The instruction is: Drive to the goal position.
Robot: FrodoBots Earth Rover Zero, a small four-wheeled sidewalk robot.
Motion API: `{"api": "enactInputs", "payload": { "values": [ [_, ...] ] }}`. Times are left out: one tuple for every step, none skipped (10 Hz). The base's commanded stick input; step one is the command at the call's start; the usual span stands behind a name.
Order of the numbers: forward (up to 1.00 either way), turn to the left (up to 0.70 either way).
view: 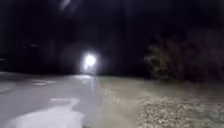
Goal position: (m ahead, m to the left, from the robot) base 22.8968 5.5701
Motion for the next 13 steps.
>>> {"api": "enactInputs", "payload": {
  "values": [
    [0.36,0.0],
    [0.36,0.02],
    [0.36,0.27],
    [0.36,0.44],
    [0.36,0.73],
    [0.36,0.73],
    [0.36,0.73],
    [0.36,0.73],
    [0.36,0.73],
    [0.36,0.73],
    [0.36,0.62],
    [0.36,0.11],
    [0.36,0.0]
  ]
}}
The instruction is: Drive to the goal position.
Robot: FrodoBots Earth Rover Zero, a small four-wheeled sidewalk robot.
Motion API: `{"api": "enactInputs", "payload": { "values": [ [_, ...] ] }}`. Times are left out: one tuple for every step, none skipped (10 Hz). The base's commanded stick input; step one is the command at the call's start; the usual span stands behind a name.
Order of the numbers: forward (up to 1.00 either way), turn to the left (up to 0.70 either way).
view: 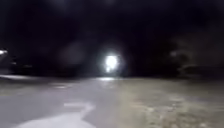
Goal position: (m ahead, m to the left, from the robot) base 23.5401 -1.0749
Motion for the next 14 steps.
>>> {"api": "enactInputs", "payload": {
  "values": [
    [0.36,0.0],
    [0.36,0.0],
    [0.36,0.0],
    [0.36,0.0],
    [0.36,0.0],
    [0.36,0.0],
    [0.37,0.0],
    [0.37,0.0],
    [0.37,0.0],
    [0.37,0.0],
    [0.37,0.0],
    [0.37,0.0],
    [0.37,0.0],
    [0.37,0.0]
  ]
}}
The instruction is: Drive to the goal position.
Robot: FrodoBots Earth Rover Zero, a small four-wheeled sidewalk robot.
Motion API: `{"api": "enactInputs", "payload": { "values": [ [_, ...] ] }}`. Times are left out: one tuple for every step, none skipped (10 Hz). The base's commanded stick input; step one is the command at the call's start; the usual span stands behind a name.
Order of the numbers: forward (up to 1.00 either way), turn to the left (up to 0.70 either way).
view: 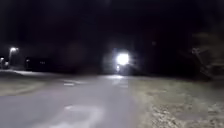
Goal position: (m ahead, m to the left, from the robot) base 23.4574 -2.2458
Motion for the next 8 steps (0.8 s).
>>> {"api": "enactInputs", "payload": {
  "values": [
    [0.37,0.0],
    [0.37,0.0],
    [0.37,0.0],
    [0.37,0.0],
    [0.37,0.0],
    [0.37,0.0],
    [0.37,-0.02],
    [0.37,-0.42]
  ]
}}
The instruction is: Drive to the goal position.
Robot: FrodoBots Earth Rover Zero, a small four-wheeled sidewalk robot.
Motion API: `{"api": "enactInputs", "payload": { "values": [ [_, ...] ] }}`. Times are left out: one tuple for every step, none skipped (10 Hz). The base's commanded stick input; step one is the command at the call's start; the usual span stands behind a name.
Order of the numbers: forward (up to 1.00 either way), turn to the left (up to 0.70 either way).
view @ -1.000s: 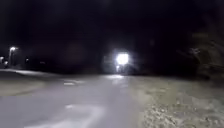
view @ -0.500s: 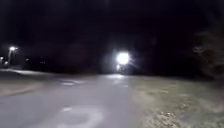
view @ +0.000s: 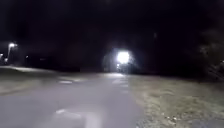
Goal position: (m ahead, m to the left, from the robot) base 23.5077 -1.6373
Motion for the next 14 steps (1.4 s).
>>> {"api": "enactInputs", "payload": {
  "values": [
    [0.37,-0.69],
    [0.37,-0.28],
    [0.37,0.0],
    [0.37,0.0],
    [0.37,0.0],
    [0.37,0.0],
    [0.37,0.0],
    [0.37,0.0],
    [0.37,0.0],
    [0.37,0.0],
    [0.37,0.0],
    [0.37,0.0],
    [0.37,0.0],
    [0.37,0.0]
  ]
}}
